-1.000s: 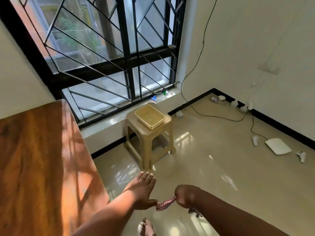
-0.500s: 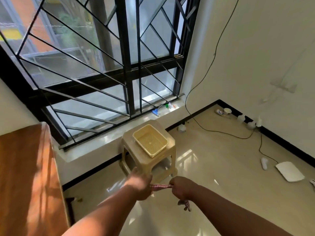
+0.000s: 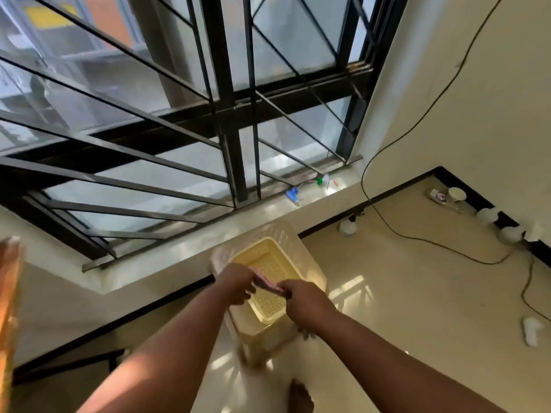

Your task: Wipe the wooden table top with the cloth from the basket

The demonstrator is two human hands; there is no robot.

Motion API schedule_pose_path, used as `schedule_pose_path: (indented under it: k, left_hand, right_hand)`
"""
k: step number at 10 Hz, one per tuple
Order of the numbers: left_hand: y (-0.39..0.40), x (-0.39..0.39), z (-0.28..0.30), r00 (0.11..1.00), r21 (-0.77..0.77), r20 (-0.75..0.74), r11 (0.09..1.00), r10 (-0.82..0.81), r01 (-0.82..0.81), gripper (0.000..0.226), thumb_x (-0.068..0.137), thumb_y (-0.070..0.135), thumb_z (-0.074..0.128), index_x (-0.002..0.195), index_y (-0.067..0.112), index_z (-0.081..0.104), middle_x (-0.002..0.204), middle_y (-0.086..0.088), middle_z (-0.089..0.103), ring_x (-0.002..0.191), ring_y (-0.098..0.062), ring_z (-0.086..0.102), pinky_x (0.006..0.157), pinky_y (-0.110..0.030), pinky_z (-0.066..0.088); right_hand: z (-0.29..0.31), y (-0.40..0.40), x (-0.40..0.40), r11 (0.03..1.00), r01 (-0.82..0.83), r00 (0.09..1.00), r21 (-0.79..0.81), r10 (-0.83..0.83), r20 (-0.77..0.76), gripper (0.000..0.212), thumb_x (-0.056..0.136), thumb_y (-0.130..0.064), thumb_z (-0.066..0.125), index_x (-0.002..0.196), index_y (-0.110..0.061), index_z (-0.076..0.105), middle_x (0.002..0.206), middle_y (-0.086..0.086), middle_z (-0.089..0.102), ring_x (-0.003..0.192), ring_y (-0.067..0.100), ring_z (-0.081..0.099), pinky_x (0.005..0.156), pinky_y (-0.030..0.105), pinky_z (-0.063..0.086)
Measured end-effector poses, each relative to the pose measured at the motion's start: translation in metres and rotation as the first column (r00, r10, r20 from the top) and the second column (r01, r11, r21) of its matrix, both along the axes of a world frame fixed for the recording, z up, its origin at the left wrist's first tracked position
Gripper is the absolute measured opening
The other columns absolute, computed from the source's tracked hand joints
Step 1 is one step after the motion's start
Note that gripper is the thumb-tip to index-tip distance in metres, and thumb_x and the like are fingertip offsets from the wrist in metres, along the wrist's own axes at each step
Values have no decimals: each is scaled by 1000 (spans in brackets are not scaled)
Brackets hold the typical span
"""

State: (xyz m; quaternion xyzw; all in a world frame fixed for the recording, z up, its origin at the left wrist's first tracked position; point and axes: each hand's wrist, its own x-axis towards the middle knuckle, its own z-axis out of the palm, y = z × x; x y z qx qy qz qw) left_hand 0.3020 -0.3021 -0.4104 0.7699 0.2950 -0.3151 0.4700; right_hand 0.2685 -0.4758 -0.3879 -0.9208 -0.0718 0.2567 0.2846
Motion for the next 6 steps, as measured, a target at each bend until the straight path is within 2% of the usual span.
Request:
schedule_pose_path:
  k: [1,2,3,4,5,6]
  left_hand:
    - [-5,39,-19,949,-204,-48,927,312,-315,4,58,13,69,61,12,67,58,-1,66,57,-17,58,59,-27,53]
    - [-7,64,-48,902,-241,-33,873,429,-424,14,76,14,48,65,15,57,48,2,57,53,-15,48,57,-26,42]
    - [-4,68,-91,940,-114,23,935,341,-337,19,90,25,49,91,12,62,69,-4,60,60,-19,53,55,-25,38]
    - [3,55,-124,990,188,87,978,-108,90,30,93,26,48,110,6,61,100,-13,64,91,-28,59,74,-28,43]
    - [2,43,-127,953,292,188,940,-236,176,28,91,25,48,113,13,59,96,-6,62,86,-22,57,71,-26,42]
    - [3,24,-124,935,295,252,940,-248,170,23,90,25,50,104,10,62,96,-7,65,87,-24,61,79,-36,52]
  right_hand:
    - [-20,8,40,988,-91,977,-126,113,178,49,85,-4,44,127,-27,54,113,2,63,99,24,60,69,29,43]
    - [-53,28,58,969,-142,940,-200,196,280,35,94,-10,40,128,-16,48,119,8,57,102,31,57,74,36,43]
    - [-105,48,54,911,-264,937,-315,320,141,39,97,-17,39,135,-13,43,135,13,48,121,34,44,97,44,35]
    - [-150,52,38,841,-399,917,-365,373,-142,39,95,-22,41,133,-14,48,139,10,46,128,28,39,106,43,29]
    - [-168,46,31,866,-374,927,-332,339,-158,39,91,-25,47,129,-16,50,137,9,47,126,27,42,102,41,35]
    - [-163,41,32,875,-379,925,-301,355,-132,35,89,-28,46,123,-22,52,130,7,53,118,27,49,96,38,38]
